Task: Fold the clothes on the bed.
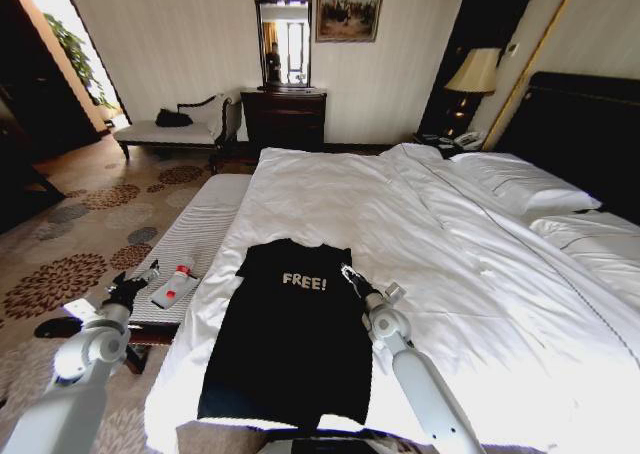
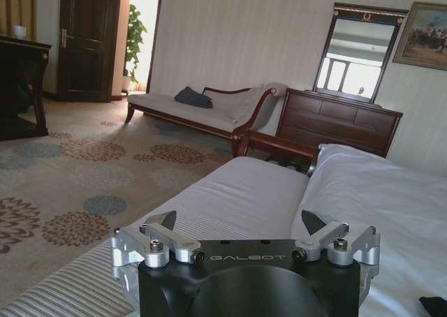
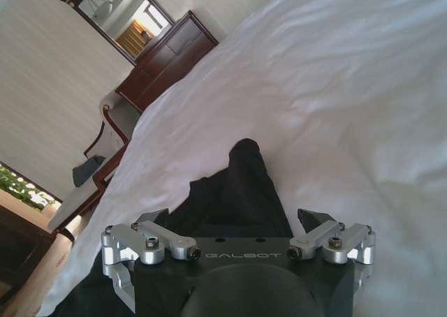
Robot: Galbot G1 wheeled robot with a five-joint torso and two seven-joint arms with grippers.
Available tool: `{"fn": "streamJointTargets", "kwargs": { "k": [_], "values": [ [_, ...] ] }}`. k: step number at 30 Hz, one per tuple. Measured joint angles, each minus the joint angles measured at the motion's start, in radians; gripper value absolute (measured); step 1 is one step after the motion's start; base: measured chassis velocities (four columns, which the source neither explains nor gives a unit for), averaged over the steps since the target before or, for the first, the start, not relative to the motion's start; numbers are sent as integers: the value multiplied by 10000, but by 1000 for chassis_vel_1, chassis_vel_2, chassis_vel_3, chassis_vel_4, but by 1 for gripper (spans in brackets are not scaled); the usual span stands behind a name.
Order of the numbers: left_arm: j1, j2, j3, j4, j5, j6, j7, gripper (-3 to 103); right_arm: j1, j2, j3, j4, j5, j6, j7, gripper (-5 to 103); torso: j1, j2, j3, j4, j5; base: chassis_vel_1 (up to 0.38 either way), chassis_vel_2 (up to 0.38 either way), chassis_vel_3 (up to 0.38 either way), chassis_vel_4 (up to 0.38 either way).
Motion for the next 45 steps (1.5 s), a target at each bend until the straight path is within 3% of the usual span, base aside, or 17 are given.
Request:
{"fn": "streamJointTargets", "kwargs": {
  "k": [6, 9, 12, 18, 22, 31, 34, 36, 39, 45],
  "values": [
    [58, -22, -30, 104, 4, -7, 14, 100, 89, 111, -93, -224, 125, -108, -26, 101, 0, 0, -1, 3, 0, 0, 0, 0, 0],
    [56, -10, -54, 174, 4, -17, 23, 100, 143, 138, -133, -297, 130, -111, -51, 96, 0, 0, 0, 4, 0, 0, 0, 0, 0],
    [41, 6, -64, 251, 3, -29, 32, 100, 198, 163, -160, -397, 129, -114, -65, 81, 0, 0, 0, 1, 0, 0, 0, 0, 0],
    [-31, -3, -5, 352, 25, -41, 39, 100, 232, 183, -169, -506, 118, -115, -111, 65, 0, 0, 0, 1, 0, 0, 0, 0, 0],
    [-138, -23, 87, 414, 55, -43, 37, 100, 345, 190, -175, -696, 86, -114, -127, 44, 0, 0, 0, 1, 0, 0, 0, 0, 0],
    [-222, -19, 131, 547, 74, -46, 35, 100, 419, 165, -157, -798, 70, -82, -125, 37, 0, 0, 0, 2, 0, 0, 0, 0, 0],
    [-347, -48, 242, 604, 132, -51, 22, 100, 347, 124, -112, -434, 43, -26, -125, 24, 0, 0, 0, 1, 0, 0, 0, 0, 0],
    [-362, -55, 252, 605, 140, -51, 19, 100, 320, 104, -107, -315, 39, -23, -124, 24, 0, 0, 0, 1, 0, 0, 0, 0, 0],
    [-375, -62, 263, 605, 148, -51, 5, 100, 228, 30, -104, -42, -11, -28, -121, 7, 0, 0, 0, 2, 0, 0, 0, 0, 0],
    [-354, -62, 263, 580, 149, -52, -2, 100, 169, 3, -102, -109, -189, -51, -121, -2, 0, 0, 0, 1, 0, 0, 0, 0, 0]
  ]
}}
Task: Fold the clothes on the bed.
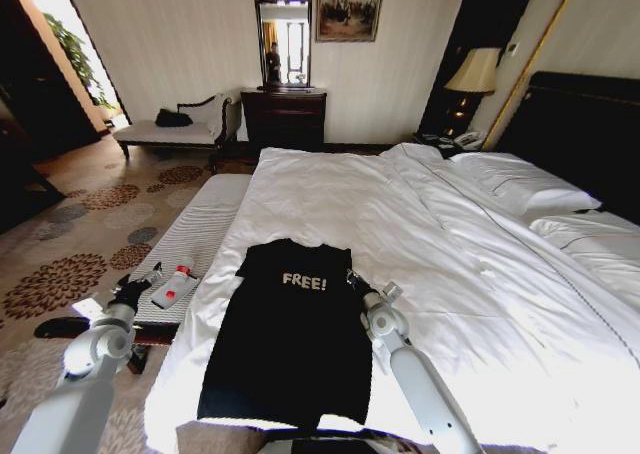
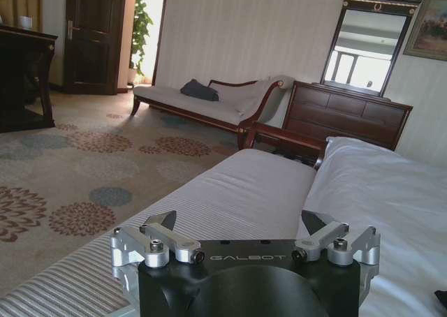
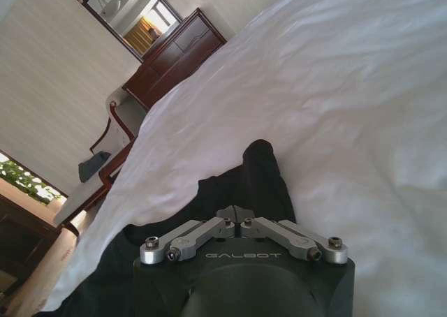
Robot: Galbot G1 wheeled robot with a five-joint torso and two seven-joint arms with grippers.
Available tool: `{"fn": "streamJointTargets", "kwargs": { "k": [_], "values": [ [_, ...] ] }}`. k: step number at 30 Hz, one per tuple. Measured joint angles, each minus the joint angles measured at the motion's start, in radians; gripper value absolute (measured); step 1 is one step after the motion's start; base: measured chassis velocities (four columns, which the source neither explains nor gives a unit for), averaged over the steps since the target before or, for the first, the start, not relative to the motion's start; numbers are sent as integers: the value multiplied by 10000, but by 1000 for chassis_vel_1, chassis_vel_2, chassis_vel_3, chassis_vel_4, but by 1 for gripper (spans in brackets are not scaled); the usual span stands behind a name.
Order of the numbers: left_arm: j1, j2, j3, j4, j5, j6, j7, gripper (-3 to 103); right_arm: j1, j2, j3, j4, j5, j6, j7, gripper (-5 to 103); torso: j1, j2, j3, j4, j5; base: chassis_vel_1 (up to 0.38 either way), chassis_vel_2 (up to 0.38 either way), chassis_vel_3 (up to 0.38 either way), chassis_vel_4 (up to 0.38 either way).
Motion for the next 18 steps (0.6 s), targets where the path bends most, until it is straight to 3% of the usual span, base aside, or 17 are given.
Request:
{"fn": "streamJointTargets", "kwargs": {
  "k": [3, 6, 11, 12, 15, 16, 18],
  "values": [
    [63, -5, -23, -36, 1, -1, -2, 100, -34, 2, 10, -55, -44, -5, 0, 7, 0, 0, 0, -1, -1, 0, 0, 0, 0],
    [142, -4, -91, -60, 1, -8, -3, 100, -60, 14, 5, -42, -52, -17, -1, 23, 0, 0, 0, 1, 0, 0, 0, 0, 0],
    [206, 0, -144, -92, -9, -13, -4, 100, -59, 23, -9, -36, -55, -31, 1, 34, 0, 0, 0, 1, 0, 0, 0, 0, 0],
    [227, 0, -152, -110, -11, -15, -4, 100, -52, 23, -9, -51, -57, -32, 1, 44, 0, 0, 0, 1, 0, 0, 0, 0, 0],
    [260, 0, -169, -138, -13, -16, -4, 100, -43, 22, -11, -92, -61, -33, 2, 44, 0, 0, 0, 0, 0, 0, 0, 0, 0],
    [288, 0, -182, -152, -14, -18, -4, 100, -36, 22, -12, -145, -92, -33, 2, 56, 0, 0, 0, 0, 0, 0, 0, 0, 0],
    [312, 10, -198, -159, -16, -21, -4, 100, -29, 24, 0, -227, -140, -33, 5, 65, 0, 0, 0, 0, 0, 0, 0, 0, 0]
  ]
}}
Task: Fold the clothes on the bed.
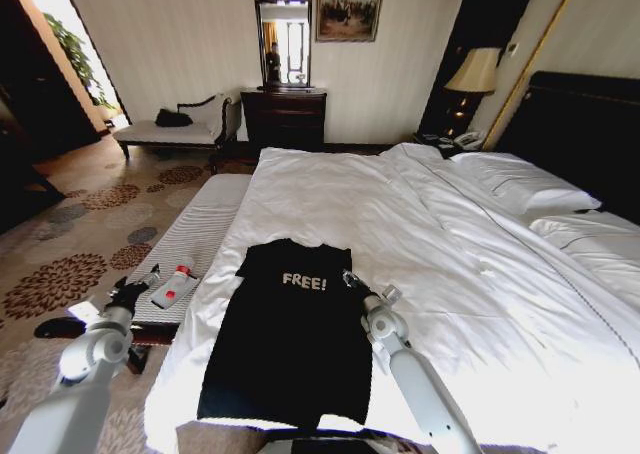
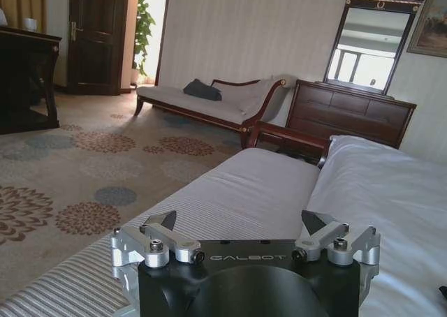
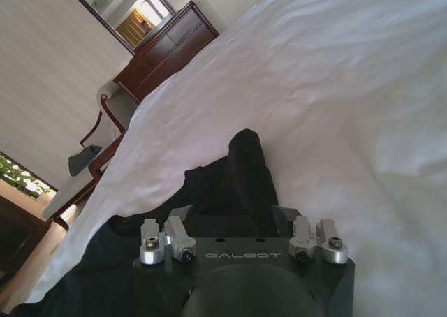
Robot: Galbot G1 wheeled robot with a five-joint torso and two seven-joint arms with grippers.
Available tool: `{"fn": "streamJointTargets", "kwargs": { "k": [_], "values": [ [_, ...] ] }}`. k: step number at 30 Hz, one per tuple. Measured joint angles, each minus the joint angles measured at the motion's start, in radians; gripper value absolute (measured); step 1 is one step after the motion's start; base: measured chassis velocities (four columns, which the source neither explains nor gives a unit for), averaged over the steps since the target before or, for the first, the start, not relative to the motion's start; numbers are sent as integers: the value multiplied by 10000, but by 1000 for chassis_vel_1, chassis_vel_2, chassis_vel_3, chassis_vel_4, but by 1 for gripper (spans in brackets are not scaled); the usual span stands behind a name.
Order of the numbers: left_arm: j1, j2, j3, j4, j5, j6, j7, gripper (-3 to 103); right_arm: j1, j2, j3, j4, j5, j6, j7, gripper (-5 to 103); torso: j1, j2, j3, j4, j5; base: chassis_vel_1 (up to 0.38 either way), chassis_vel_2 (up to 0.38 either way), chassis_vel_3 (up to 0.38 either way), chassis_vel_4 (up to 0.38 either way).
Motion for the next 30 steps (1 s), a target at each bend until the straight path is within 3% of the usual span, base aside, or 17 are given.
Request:
{"fn": "streamJointTargets", "kwargs": {
  "k": [6, 9, 12, 18, 20, 21, 22, 24, 27, 30],
  "values": [
    [0, 21, -13, -9, -16, -1, -1, 100, -84, -29, 42, 9, -17, 5, 5, 71, 0, -1, 0, -1, 0, 0, 0, 0, 0],
    [-14, 21, -8, -3, -15, -1, -1, 100, -144, -32, 32, 185, 4, 5, 0, 68, 0, 0, 0, -2, 0, 0, 0, 0, 0],
    [-53, 14, 45, 24, -1, -1, -5, 100, -169, 4, -31, 378, 29, 5, -17, 54, 0, 0, 0, 0, -1, 0, 0, 0, 0],
    [-67, 19, 55, 42, 3, -2, -8, 100, -200, 48, -108, 395, -8, 2, -41, 47, 0, -1, 0, -1, 0, 0, 0, 0, 0],
    [-61, 41, 39, 69, 1, -2, -9, 100, -205, 63, -115, 284, -72, 2, -63, 32, 0, 0, 0, -1, 0, 0, 0, 0, 0],
    [-58, 53, 32, 80, -1, -2, -9, 100, -206, 66, -115, 218, -103, 2, -76, 32, 0, -1, 0, 0, 0, 0, 0, 0, 0],
    [-56, 76, 21, 107, -7, -5, -9, 100, -195, 66, -104, 89, -137, 3, -89, 21, 0, 0, 0, 0, 0, 0, 0, 0, 0],
    [-56, 86, 19, 120, -9, -7, -10, 100, -181, 59, -91, 15, -152, 7, -92, 21, 0, 0, 0, 1, 0, 0, 0, 0, 0],
    [-76, 85, 23, 140, -12, -11, -10, 100, -134, 22, -44, -109, -176, 36, -95, 8, 0, 0, 0, -1, 0, 0, 0, 0, 0],
    [-92, 58, 55, 147, -3, -13, -10, 100, -130, 15, -36, -122, -181, 54, -95, 9, 0, -1, 0, -1, 0, 0, 0, 0, 0]
  ]
}}
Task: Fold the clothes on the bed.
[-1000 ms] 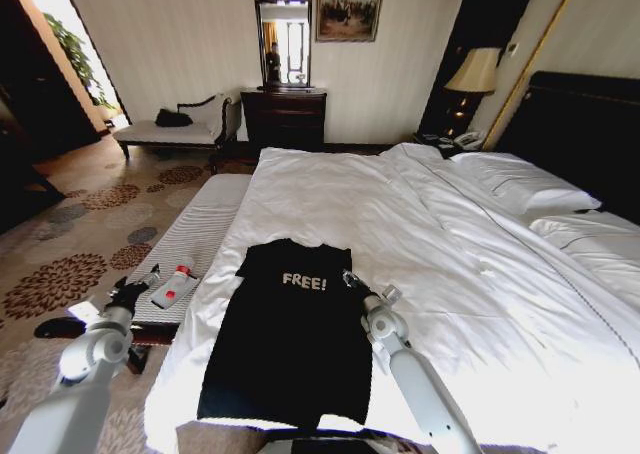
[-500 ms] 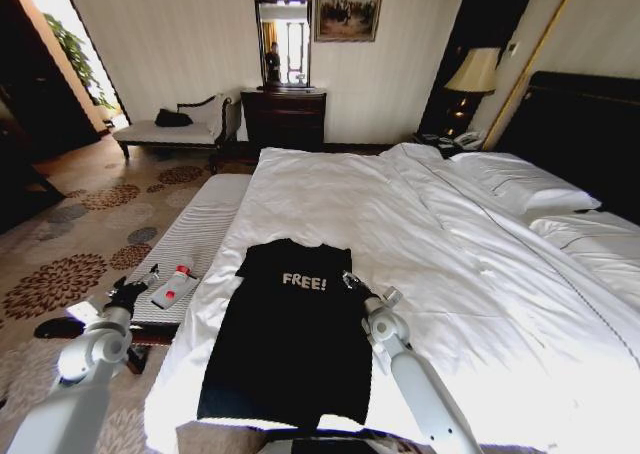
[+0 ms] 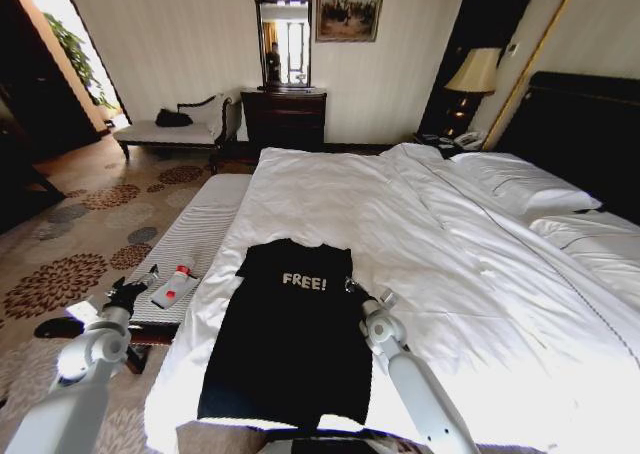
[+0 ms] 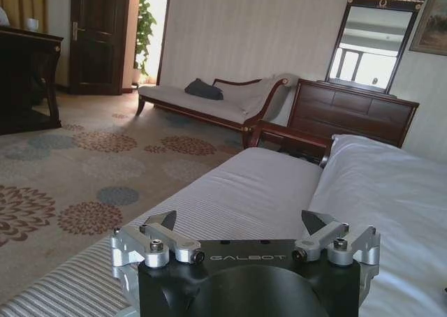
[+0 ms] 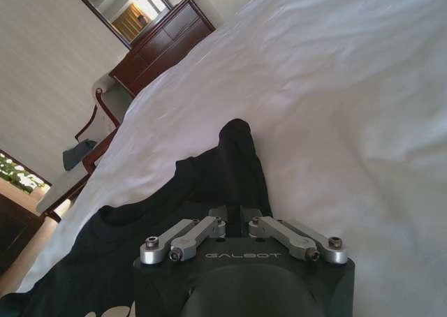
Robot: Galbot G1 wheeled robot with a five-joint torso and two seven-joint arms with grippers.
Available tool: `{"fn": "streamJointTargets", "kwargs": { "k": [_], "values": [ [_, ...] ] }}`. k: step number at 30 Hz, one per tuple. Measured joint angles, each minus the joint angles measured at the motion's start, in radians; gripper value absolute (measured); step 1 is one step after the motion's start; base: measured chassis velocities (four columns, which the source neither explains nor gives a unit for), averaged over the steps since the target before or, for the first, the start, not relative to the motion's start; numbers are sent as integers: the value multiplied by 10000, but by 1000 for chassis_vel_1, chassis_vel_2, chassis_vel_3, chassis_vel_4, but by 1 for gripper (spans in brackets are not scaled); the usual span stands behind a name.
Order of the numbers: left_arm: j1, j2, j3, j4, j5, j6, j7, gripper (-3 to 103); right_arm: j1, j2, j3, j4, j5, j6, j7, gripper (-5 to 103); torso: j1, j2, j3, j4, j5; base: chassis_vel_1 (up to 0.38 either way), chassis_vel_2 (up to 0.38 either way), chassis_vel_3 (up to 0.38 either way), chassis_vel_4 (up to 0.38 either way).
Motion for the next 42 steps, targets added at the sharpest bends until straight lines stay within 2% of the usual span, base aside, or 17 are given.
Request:
{"fn": "streamJointTargets", "kwargs": {
  "k": [11, 13, 15, 16, 17, 21, 22, 25, 28, 30, 31, 33, 35, 36, 37, 40, 42],
  "values": [
    [62, -47, 11, 9, 46, -9, 0, 100, -9, 41, 15, 25, -97, 59, -12, 16, 0, 0, 0, 0, 0, 0, 0, 0, 0],
    [95, -50, -6, 10, 56, -13, 0, 100, -22, 35, 35, 106, -125, 66, -44, 30, 0, 0, 0, 1, 0, 0, 0, 0, 0],
    [100, -56, -6, 9, 63, -13, 0, 100, -28, 30, 40, 129, -131, 67, -52, 30, 0, 0, 0, 1, 0, 0, 0, 0, 0],
    [105, -72, -6, -2, 89, -14, 0, 100, -45, 20, 51, 192, -157, 70, -71, 41, 0, 0, 0, 2, -1, 0, 0, 0, 0],
    [105, -85, 2, -24, 106, -14, 0, 100, -65, 12, 56, 235, -182, 75, -91, 41, 0, 0, 0, 1, -1, 0, 0, 0, 0],
    [96, -102, 20, -61, 125, -14, -1, 100, -107, 5, 58, 280, -203, 77, -119, 52, 0, 0, 0, 0, -1, 0, 0, 0, 0],
    [94, -105, 28, -74, 135, -14, -2, 100, -128, 7, 57, 279, -220, 78, -128, 63, 0, 0, 0, -1, 0, 0, 0, 0, 0],
    [99, -107, 31, -81, 141, -15, -4, 100, -129, 21, 54, 236, -249, 81, -132, 68, 0, 0, 0, 0, 0, 0, 0, 0, 0],
    [141, -107, 13, -94, 144, -14, -7, 100, -129, 47, 45, 117, -309, 90, -136, 84, 0, 0, 0, 0, 0, 0, 0, 0, 0],
    [154, -107, 1, -95, 144, -14, -7, 100, -130, 48, 43, 105, -321, 93, -137, 84, 0, 0, 0, 1, 0, 0, 0, 0, 0],
    [162, -107, -6, -96, 144, -14, -8, 100, -131, 49, 41, 103, -327, 95, -139, 89, 0, 0, 0, 1, 0, 0, 0, 0, 0],
    [194, -109, -26, -96, 144, -24, -9, 100, -165, 50, 32, 115, -337, 99, -144, 80, 0, 0, 0, 1, 0, 0, 0, 0, 0],
    [197, -114, -27, -90, 146, -35, -7, 100, -174, 50, 29, 138, -340, 99, -146, 80, 0, 0, 0, 0, 0, 0, 0, 0, 0],
    [198, -119, -28, -76, 156, -41, -5, 100, -176, 48, 29, 153, -343, 99, -146, 70, 0, 1, 0, 0, -1, 0, 0, 0, 0],
    [198, -124, -28, -67, 164, -44, -4, 100, -178, 46, 27, 160, -344, 99, -146, 64, 0, 0, 0, 1, -1, 0, 0, 0, 0],
    [195, -133, -23, -63, 179, -49, -1, 100, -179, 41, 26, 180, -346, 99, -146, 58, 0, 0, 0, 1, 0, 0, 0, 0, 0],
    [191, -149, 4, -51, 211, -65, 0, 100, -177, 37, 24, 184, -352, 99, -143, 47, 0, 0, 0, 1, 0, 0, 0, 0, 0]
  ]
}}
